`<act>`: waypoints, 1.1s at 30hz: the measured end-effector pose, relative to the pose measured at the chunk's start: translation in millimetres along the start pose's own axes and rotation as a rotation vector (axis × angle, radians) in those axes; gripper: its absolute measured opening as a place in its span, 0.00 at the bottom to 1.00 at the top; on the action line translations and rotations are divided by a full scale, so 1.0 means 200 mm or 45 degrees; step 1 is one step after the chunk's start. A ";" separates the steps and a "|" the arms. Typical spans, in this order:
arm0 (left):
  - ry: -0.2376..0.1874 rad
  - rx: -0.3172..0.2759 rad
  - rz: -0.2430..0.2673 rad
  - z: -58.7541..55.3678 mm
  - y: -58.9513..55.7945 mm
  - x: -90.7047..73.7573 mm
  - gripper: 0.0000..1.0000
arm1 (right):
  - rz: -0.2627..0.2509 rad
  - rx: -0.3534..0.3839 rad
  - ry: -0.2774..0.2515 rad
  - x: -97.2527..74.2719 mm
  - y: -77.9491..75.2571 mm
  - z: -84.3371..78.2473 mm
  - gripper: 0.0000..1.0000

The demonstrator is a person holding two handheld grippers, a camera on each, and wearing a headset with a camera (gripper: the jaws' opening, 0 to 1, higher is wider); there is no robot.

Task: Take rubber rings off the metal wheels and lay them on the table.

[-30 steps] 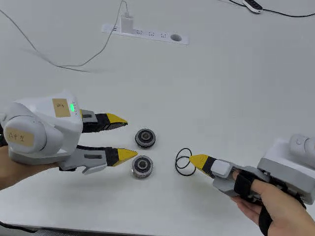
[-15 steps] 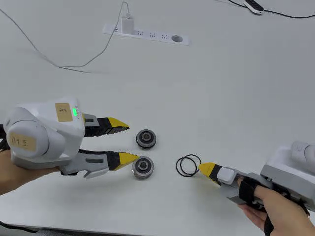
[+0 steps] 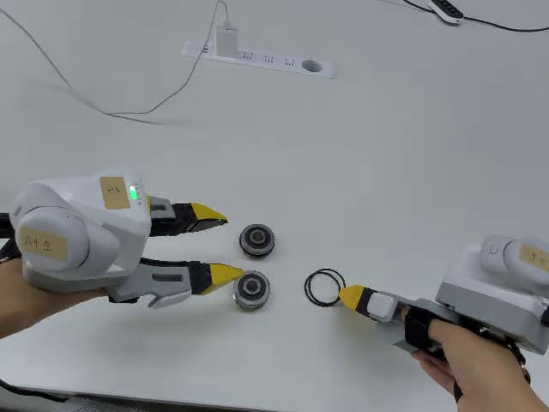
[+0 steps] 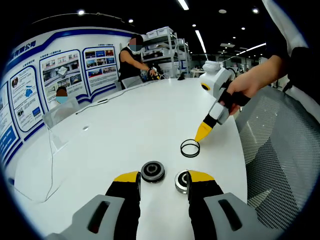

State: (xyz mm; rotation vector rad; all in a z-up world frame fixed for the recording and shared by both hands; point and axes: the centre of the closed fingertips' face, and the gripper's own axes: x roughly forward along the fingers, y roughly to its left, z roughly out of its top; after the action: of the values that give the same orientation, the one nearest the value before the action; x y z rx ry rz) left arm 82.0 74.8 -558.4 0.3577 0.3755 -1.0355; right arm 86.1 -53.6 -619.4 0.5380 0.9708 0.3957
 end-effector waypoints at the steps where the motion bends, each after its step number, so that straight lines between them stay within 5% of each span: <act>1: 0.000 0.001 -0.001 0.00 0.00 0.00 0.38 | -0.001 0.000 -0.006 0.00 0.00 0.00 0.04; 12: -0.001 -0.002 -0.011 0.00 -0.01 0.01 0.37 | -0.005 -0.016 -0.007 -0.02 0.00 0.01 0.08; 20: -0.003 -0.001 -0.007 0.00 0.00 0.01 0.37 | -0.040 -0.157 0.022 -0.02 0.00 0.00 0.12; 22: -0.005 -0.001 -0.006 0.00 0.00 0.01 0.37 | -0.014 -0.245 0.015 -0.01 0.02 0.02 0.14; 33: 0.000 -0.006 -0.013 0.00 0.00 0.01 0.37 | 0.054 -0.234 -0.020 -0.01 0.09 0.03 0.17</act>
State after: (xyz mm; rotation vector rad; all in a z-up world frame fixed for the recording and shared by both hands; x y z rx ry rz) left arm 82.7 72.6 -559.8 0.3517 0.3798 -1.0443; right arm 89.2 -42.3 -603.6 0.3948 0.8985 0.5124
